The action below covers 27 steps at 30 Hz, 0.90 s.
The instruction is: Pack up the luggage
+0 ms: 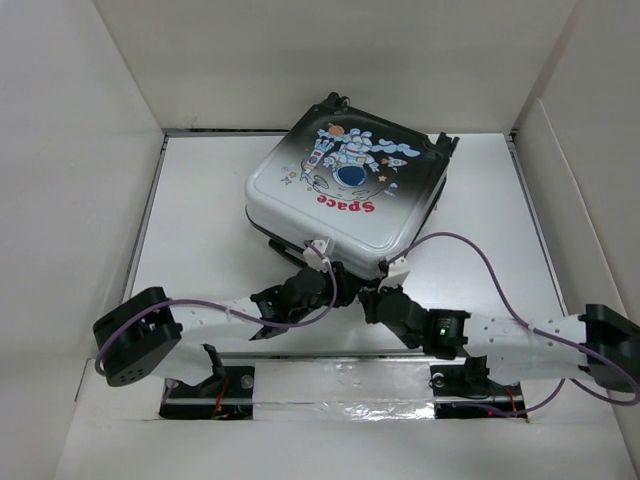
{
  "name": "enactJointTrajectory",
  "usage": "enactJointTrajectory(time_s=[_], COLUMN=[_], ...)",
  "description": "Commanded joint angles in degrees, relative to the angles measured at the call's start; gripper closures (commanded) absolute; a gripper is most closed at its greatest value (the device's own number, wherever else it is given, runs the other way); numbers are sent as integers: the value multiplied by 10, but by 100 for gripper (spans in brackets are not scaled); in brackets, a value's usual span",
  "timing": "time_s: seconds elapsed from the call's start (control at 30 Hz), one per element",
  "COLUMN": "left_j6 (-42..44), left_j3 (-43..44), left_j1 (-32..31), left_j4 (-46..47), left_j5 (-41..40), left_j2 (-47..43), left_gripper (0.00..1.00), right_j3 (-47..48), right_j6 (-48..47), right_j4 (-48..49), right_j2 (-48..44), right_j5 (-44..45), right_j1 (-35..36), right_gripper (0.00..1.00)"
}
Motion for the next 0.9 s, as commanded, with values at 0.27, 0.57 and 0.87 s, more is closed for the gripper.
enactJointTrajectory(time_s=[0.27,0.57,0.87], left_j6=[-12,-41,-194], left_j3=[-23,-13,92], left_j1=[53,368,600], left_j4=[-92,-168,-51], left_j5=[-132,-112,84], left_j2=[-183,-366,-114], left_gripper=[27,24,27], right_j3=[61,7,-2], right_j6=[23,40,33], right_j4=[137,135,89], right_j2=[119,88,23], right_j5=[-43,-87,-98], right_j1=[40,33,33], right_gripper=[100,100,100])
